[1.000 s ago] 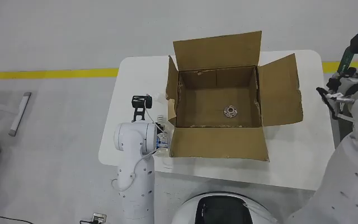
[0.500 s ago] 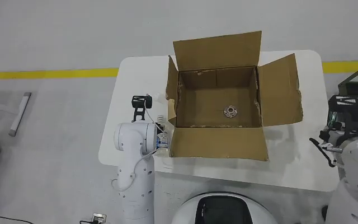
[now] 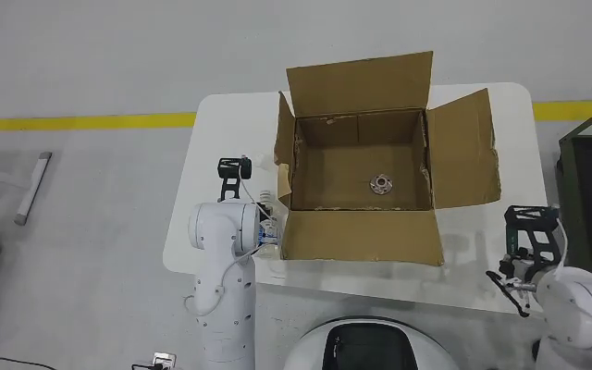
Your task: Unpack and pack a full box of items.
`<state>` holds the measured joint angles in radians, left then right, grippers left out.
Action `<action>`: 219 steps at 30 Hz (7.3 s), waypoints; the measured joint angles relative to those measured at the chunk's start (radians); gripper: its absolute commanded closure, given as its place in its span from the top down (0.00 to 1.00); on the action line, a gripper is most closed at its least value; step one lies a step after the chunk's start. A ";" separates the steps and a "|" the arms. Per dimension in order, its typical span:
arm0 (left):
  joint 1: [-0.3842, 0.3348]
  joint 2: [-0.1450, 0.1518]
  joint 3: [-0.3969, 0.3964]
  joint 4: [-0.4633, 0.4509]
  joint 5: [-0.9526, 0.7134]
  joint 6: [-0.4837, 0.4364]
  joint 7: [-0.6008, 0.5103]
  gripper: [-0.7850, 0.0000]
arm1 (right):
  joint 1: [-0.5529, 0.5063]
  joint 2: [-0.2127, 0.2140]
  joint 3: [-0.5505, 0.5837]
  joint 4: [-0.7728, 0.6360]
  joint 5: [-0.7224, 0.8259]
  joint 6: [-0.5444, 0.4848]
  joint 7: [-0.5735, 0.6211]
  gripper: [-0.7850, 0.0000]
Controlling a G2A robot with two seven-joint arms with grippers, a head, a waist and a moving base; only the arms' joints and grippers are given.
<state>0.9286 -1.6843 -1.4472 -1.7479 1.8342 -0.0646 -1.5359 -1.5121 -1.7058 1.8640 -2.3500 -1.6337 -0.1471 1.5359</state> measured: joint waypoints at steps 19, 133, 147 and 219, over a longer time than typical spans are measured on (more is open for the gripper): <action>0.000 0.000 0.000 0.000 0.000 0.000 0.000 1.00 | 0.014 0.006 -0.045 0.071 -0.013 0.011 0.000 0.00; 0.000 0.000 0.000 0.000 0.000 0.000 0.000 1.00 | 0.847 0.089 -0.593 0.985 0.030 0.120 0.000 0.43; 0.000 0.000 0.000 0.000 0.000 0.000 0.000 1.00 | 0.829 0.095 -0.587 1.039 0.008 0.130 -0.077 0.45; 0.000 0.000 0.000 0.000 0.000 0.000 0.000 1.00 | 0.763 0.175 0.028 0.323 -0.213 0.042 0.000 0.00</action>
<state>0.9286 -1.6843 -1.4472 -1.7479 1.8342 -0.0646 -1.5359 -0.7490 -1.5313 1.8924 -2.0270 -1.8463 -0.1048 1.5359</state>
